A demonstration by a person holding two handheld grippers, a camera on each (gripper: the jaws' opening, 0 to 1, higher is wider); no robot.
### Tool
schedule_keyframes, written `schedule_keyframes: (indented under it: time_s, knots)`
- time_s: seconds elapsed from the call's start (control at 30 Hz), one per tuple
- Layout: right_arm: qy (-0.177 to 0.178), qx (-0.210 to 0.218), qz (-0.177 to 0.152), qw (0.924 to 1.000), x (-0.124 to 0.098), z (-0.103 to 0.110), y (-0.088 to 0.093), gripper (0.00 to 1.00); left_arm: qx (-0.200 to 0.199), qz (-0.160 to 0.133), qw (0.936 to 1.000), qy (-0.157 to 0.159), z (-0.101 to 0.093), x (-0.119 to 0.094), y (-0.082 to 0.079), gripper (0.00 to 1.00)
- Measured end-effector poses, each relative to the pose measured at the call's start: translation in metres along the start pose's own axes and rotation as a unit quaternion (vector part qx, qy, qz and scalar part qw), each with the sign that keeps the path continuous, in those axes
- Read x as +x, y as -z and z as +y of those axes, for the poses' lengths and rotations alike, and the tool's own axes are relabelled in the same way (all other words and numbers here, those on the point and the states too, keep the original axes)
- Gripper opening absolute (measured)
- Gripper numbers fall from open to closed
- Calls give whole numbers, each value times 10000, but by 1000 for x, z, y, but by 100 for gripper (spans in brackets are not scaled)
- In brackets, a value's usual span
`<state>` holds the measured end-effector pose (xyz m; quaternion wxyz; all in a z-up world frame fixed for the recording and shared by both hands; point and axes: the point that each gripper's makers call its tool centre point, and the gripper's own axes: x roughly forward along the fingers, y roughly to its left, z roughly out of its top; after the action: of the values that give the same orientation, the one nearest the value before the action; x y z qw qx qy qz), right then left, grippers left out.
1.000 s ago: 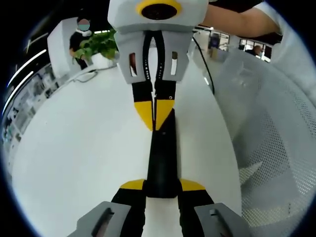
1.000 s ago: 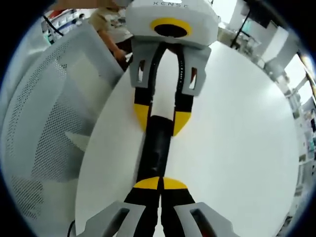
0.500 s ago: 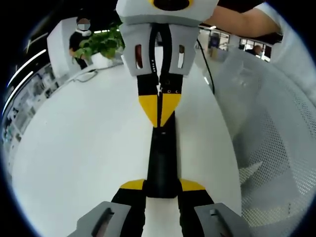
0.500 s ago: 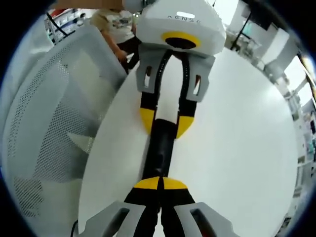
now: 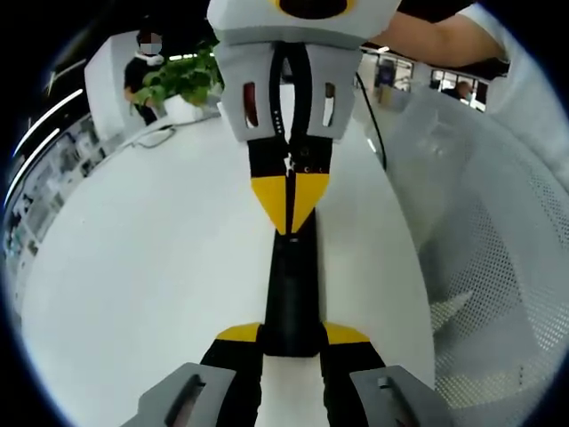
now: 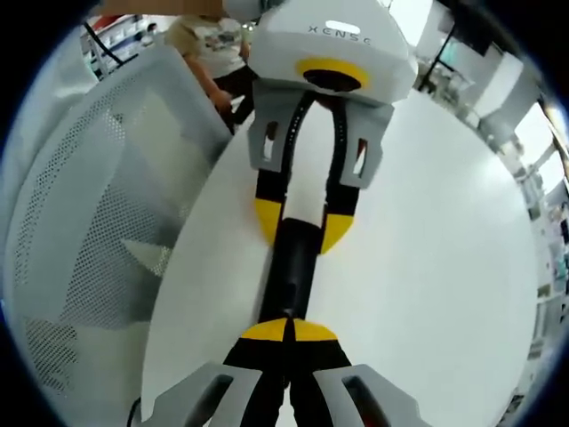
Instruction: Press the specified remote control buttons in sequence, fully releasing each button before pressing the next.
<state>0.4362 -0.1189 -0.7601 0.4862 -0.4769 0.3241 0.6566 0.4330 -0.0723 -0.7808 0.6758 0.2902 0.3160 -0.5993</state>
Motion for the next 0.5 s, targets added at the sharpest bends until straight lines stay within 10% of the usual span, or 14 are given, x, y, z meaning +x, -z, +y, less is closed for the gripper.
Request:
schedule_keyframes:
  time_s: [0.5]
  knots:
    - [-81, 5, -8, 10000, 8, 2, 0, 0, 2, -12, 10000, 4, 0, 0, 0, 24]
